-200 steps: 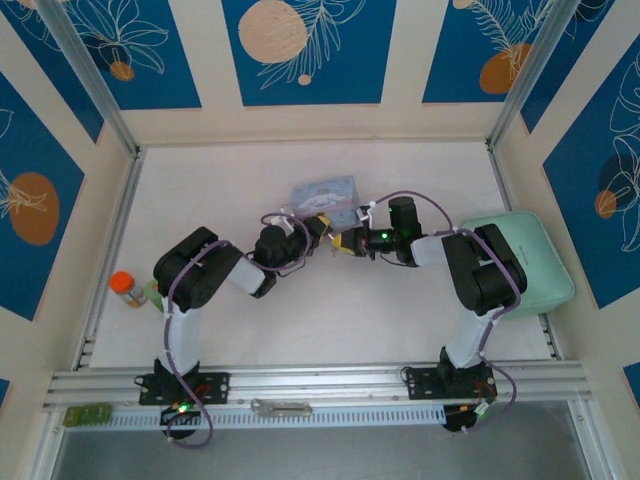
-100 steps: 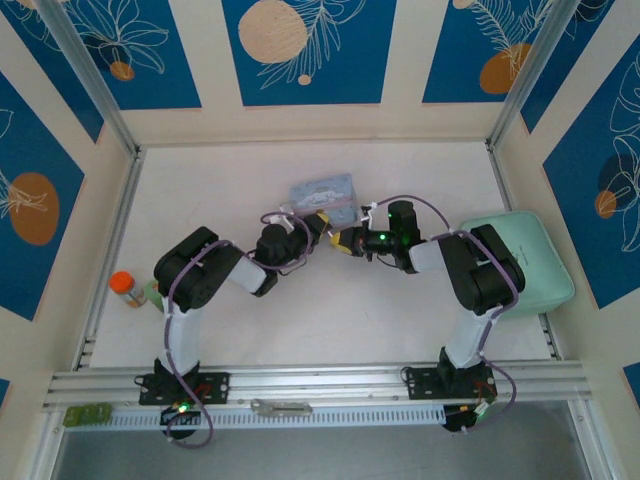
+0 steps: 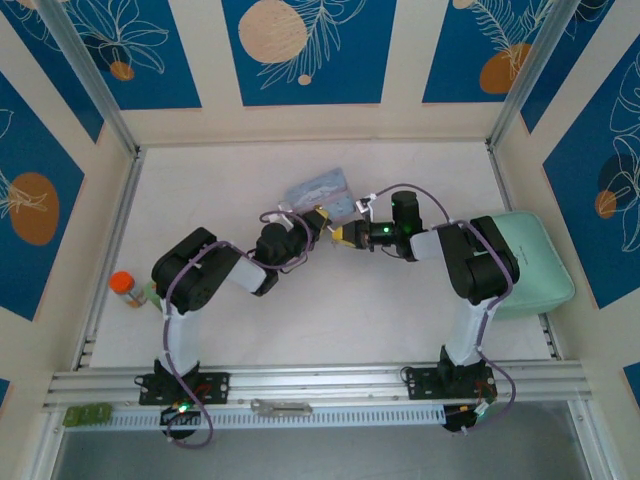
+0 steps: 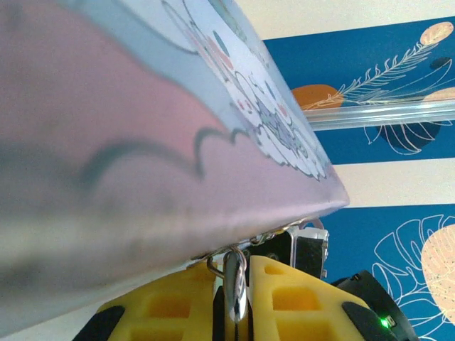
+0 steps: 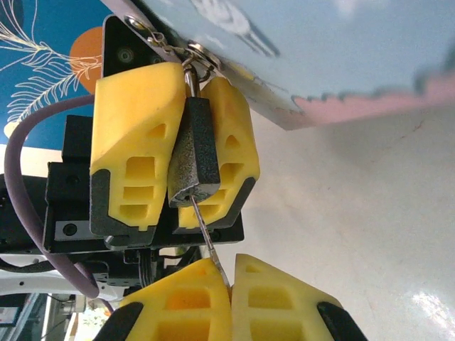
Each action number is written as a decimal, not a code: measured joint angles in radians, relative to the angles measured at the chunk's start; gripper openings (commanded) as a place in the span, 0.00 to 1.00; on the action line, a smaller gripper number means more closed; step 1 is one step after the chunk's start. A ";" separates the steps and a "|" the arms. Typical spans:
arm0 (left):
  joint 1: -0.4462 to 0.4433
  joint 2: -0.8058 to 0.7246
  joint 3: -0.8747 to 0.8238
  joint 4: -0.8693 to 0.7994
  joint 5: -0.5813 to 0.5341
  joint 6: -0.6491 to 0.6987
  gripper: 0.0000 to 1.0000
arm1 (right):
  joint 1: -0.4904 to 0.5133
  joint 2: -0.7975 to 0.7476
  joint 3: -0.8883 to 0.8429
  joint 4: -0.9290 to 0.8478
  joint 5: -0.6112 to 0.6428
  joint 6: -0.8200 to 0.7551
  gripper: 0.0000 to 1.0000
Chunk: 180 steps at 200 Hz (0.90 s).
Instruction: Unlock the padlock with the key
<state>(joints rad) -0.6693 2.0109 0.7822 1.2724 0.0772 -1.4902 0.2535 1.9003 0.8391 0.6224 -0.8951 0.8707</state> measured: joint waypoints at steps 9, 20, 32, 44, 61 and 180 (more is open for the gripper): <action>0.000 0.000 -0.002 0.000 0.000 0.007 0.00 | 0.000 0.000 0.004 -0.011 -0.003 0.011 0.00; 0.000 0.000 -0.006 0.000 0.000 0.015 0.00 | 0.000 0.000 0.004 -0.017 -0.004 0.040 0.00; 0.000 0.000 -0.008 0.000 0.000 0.032 0.00 | 0.002 0.000 0.003 -0.003 -0.005 0.091 0.00; 0.000 0.000 -0.009 0.003 0.000 0.042 0.00 | 0.002 0.000 0.003 0.018 -0.005 0.141 0.00; 0.000 0.000 -0.009 0.008 -0.001 0.053 0.00 | 0.002 0.000 0.003 0.034 -0.008 0.195 0.00; 0.000 0.000 -0.009 -0.006 -0.081 0.058 0.00 | 0.068 -0.047 0.002 -0.030 0.179 0.186 0.00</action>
<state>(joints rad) -0.6697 2.0113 0.7734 1.2659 -0.0040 -1.4326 0.3214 1.8538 0.8413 0.5926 -0.7162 1.0569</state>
